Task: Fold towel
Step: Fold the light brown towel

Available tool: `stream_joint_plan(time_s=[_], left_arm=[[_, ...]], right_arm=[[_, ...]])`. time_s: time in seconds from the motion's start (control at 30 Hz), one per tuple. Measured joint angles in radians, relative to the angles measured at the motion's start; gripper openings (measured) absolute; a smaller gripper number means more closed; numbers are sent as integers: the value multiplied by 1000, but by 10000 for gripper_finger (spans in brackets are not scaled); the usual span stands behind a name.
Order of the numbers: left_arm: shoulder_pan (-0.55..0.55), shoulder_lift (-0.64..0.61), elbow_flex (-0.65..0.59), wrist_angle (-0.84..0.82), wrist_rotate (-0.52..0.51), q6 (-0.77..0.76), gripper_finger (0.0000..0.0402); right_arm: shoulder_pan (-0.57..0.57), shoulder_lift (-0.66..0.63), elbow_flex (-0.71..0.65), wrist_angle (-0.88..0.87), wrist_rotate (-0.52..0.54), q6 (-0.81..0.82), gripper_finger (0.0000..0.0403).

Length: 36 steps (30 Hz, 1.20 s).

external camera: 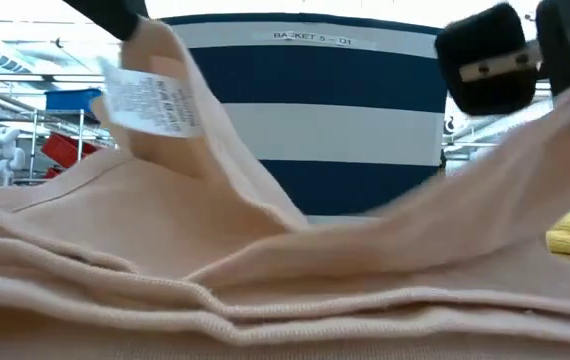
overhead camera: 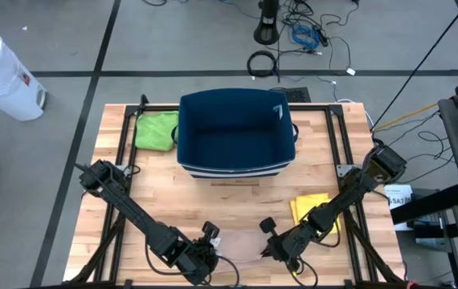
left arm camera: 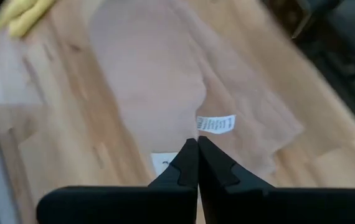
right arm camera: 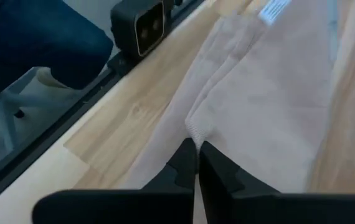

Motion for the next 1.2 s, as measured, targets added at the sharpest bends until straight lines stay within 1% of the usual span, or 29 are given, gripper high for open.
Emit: stream_joint_plan(time_s=[0.13, 0.23, 0.3, 0.4, 0.57, 0.63, 0.77, 1.03, 1.1, 1.2], left_arm=[[-10, 0, 0, 48, 73, 4, 0], [-12, 0, 0, 110, 141, 26, 0], [-12, 0, 0, 144, 169, 29, 0], [-3, -1, 0, 136, 177, 28, 0], [9, -1, -1, 125, 179, 28, 0], [15, -1, -1, 125, 216, 28, 0], [27, 5, -1, 142, 254, 24, 0], [36, 16, -1, 181, 365, 22, 0], [36, 19, -1, 191, 381, 21, 2], [34, 21, -1, 191, 386, 17, 16]], right_arm=[[8, -70, 0, -134, -26, -1, 1], [8, -114, 0, -231, -48, 42, 1], [7, -129, 0, -267, -86, 69, 0], [7, -130, 0, -280, -109, 93, 0], [6, -100, 0, -270, -114, 109, 1], [6, -84, 0, -255, -115, 115, 8], [7, -54, 0, -249, -116, 121, 40], [7, -68, 0, -252, -117, 171, 135], [7, -75, 0, -254, -116, 182, 150], [7, -90, 0, -270, -117, 196, 161]])
